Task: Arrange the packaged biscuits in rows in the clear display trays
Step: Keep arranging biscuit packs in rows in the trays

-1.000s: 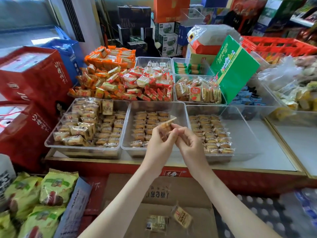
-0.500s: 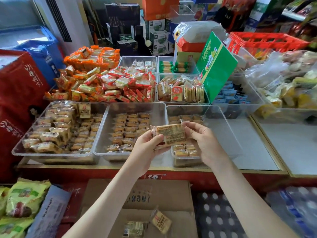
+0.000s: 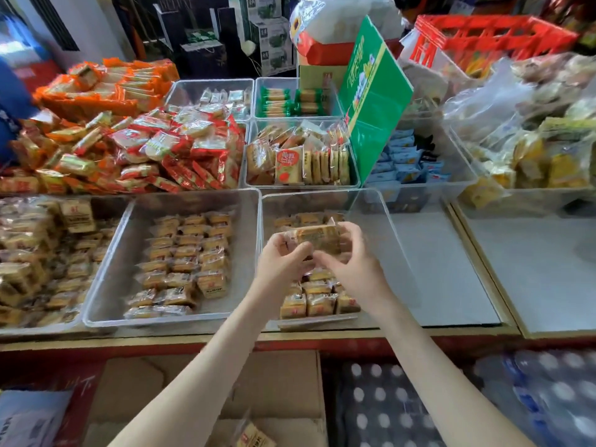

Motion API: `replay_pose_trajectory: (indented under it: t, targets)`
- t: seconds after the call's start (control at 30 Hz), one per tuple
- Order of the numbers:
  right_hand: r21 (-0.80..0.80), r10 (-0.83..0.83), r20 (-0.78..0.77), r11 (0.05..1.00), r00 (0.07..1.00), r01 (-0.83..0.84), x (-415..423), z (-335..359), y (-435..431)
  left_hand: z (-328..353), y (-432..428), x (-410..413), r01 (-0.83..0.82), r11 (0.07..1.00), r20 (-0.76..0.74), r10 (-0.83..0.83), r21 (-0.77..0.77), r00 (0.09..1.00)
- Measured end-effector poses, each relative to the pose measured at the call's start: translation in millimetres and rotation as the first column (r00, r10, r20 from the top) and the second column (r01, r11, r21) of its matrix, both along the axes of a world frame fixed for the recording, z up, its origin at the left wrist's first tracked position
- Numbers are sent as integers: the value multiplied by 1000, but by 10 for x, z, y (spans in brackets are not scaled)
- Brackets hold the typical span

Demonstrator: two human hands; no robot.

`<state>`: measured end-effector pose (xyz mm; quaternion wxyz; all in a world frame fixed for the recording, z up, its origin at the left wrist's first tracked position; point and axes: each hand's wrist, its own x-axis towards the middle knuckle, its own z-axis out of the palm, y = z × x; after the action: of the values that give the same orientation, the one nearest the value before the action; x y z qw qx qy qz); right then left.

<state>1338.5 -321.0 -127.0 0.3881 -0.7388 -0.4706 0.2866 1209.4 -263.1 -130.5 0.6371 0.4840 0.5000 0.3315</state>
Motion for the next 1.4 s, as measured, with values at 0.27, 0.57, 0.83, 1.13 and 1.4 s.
replay_pose_trajectory:
  t: [0.27,0.57,0.83,1.13,1.4]
  targets:
    - [-90,-78,-96,993,992,69,945,-491,725,-639,700,765,418,856,-230,-360,304,904]
    - [-312,263,843,950,470,28,1395,-938,1330,-1466,1151,1208,836,515,-954,-106,189,281]
    - [-301,258,895,951,364,65,1276,-1141,1567,-1575,1176,1136,831,530,-960,-97,172,261]
    - [-337,274,874,937,402,94,1329,-1218,1603,-1610,1182,1079,828,525,-957,-80,196,278]
    - [-318,219,843,940,491,127,1301,-1517,1526,-1662,1186,1074,832,523,-959,-89,186,270]
